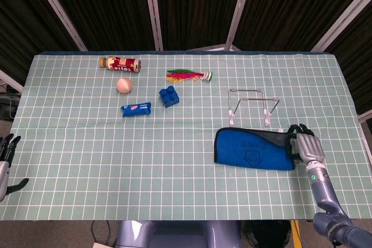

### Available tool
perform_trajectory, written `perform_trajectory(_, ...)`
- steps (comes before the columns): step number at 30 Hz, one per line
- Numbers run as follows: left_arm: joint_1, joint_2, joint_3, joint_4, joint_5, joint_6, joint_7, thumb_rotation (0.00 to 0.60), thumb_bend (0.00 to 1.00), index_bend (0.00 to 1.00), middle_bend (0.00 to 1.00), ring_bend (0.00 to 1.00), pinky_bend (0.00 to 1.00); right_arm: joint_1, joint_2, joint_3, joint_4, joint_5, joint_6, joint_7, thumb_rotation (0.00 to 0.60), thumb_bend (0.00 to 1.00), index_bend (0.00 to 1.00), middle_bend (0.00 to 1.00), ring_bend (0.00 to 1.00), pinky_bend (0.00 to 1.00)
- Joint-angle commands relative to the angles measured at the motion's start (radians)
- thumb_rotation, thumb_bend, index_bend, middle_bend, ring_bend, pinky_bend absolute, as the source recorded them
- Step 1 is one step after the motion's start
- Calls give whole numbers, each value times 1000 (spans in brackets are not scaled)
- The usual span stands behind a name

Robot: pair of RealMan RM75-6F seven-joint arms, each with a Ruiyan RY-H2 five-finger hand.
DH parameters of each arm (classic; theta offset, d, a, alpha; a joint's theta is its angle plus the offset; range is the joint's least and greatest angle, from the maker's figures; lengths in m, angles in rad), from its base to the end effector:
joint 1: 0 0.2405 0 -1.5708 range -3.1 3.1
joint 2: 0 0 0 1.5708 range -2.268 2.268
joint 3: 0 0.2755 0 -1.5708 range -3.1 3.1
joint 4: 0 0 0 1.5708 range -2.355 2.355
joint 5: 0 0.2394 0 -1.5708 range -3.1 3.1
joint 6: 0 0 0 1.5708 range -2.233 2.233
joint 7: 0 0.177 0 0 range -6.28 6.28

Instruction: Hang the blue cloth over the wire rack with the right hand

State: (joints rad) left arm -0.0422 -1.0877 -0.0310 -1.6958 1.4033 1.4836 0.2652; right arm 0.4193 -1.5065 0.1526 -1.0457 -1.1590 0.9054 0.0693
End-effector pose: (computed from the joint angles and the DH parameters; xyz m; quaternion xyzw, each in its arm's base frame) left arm -0.3503 0.1967 0.1450 -0.6039 -0.3653 -0.2846 0.6487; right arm -0.4008 -0.3623 0.0219 0.5963 -0.5066 0.2784 0.5570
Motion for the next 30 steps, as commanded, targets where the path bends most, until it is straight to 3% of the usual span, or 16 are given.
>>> perform_trajectory(1,0,1,-2,0,-4,-1,-3,600,0,0,0,0,0,-13,-28,26,19,-29,118,-1,600,85,5,0,0,0)
perform_trajectory(7,1,6,-3,1,-3,1,-14,600,0,0,0,0,0,-29,38,-5,-85,-207,298,46,600,81,0,0,0,0)
perform_trajectory(11,2,9,-3,0,2,4,-21,600,0,0,0,0,0,-4,116,-51,-189,-342,332,47,600,87,0,0,0,0)
perform_trajectory(16,3,12,-2,0,9,8,-30,600,0,0,0,0,0,79,177,-94,-267,-472,272,-1,600,98,60,0,0,0)
perform_trajectory(20,3,12,-4,5,10,9,-36,600,0,0,0,0,0,141,183,-97,-296,-510,207,-29,600,121,123,0,0,0)
perform_trajectory(30,-6,4,-16,32,-20,-11,-45,600,0,0,0,0,0,318,97,-94,-233,-620,72,-159,600,133,218,0,0,0)
